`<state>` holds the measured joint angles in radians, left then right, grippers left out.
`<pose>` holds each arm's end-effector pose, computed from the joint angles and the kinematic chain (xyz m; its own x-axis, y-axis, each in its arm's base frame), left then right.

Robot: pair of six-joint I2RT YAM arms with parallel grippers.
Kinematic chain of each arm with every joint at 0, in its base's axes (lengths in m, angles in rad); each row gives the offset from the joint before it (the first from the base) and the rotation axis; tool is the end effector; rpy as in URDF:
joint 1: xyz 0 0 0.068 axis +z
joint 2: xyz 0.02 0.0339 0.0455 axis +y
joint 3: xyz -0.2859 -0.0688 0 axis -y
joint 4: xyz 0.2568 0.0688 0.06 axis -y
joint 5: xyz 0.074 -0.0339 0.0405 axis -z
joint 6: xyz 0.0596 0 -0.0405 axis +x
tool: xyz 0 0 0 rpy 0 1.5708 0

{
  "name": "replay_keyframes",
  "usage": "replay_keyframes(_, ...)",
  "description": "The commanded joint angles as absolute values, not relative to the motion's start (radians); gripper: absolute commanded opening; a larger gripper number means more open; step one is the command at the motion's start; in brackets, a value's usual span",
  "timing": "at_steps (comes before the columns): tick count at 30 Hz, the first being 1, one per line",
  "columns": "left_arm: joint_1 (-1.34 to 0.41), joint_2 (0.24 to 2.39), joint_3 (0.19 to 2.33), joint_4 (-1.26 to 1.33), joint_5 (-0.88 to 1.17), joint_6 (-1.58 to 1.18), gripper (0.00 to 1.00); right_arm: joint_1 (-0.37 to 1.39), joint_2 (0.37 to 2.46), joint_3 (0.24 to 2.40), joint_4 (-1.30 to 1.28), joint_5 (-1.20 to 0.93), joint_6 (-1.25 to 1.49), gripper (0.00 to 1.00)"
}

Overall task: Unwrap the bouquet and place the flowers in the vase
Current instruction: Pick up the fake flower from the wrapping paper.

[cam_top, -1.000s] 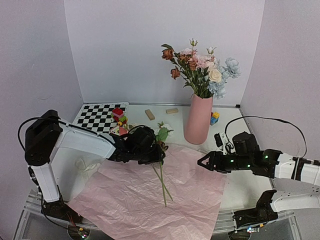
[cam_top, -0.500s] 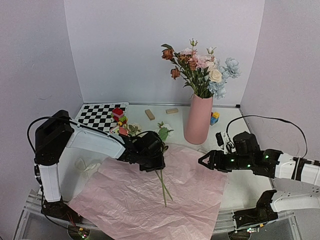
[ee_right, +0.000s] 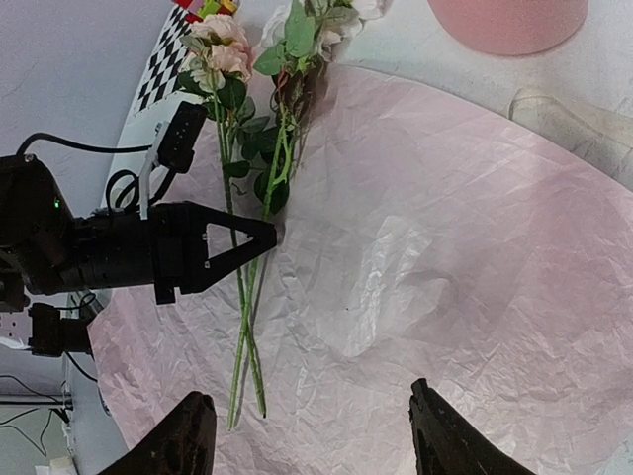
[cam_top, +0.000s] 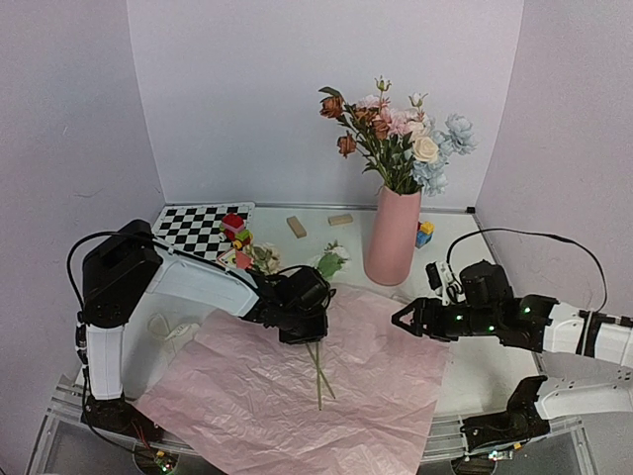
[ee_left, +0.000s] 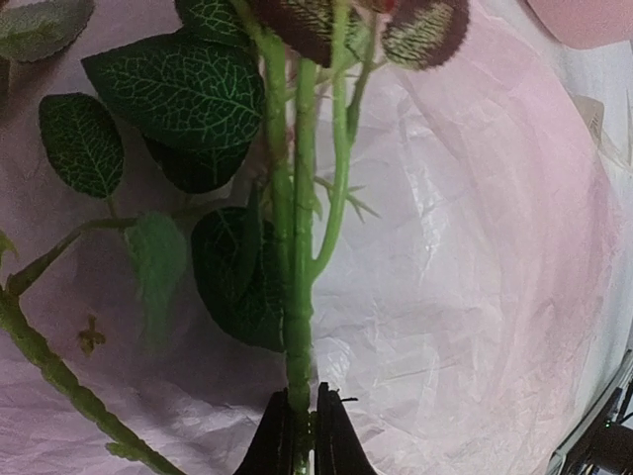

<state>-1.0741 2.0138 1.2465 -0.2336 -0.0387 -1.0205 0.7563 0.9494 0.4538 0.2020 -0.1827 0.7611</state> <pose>0.2122 -0.3867 0.1243 -0.9501 -0.0344 -0.3099 0.1122 0.8895 -0.4429 0.1635 0.1691 0.2382 -0.7051 0.2672 -0.6568 -0.4350 0.5685 0.6983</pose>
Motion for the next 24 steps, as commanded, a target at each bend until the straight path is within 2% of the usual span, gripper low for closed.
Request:
replay_keyframes(1,-1.087,1.889,1.268,-0.253,-0.083,-0.988,0.0,0.761,0.94,0.521,0.197,-0.194,0.766,0.68)
replay_keyframes(16,-1.091,1.551,1.161,-0.237,-0.033,-0.814,0.0,0.789,1.033,0.784,0.33,-0.382,0.799,0.71)
replay_keyframes(24,-1.092,1.352,1.087,-0.15,-0.059,-0.772,0.01,0.857,1.13,0.93,0.371,-0.394,0.759,0.67)
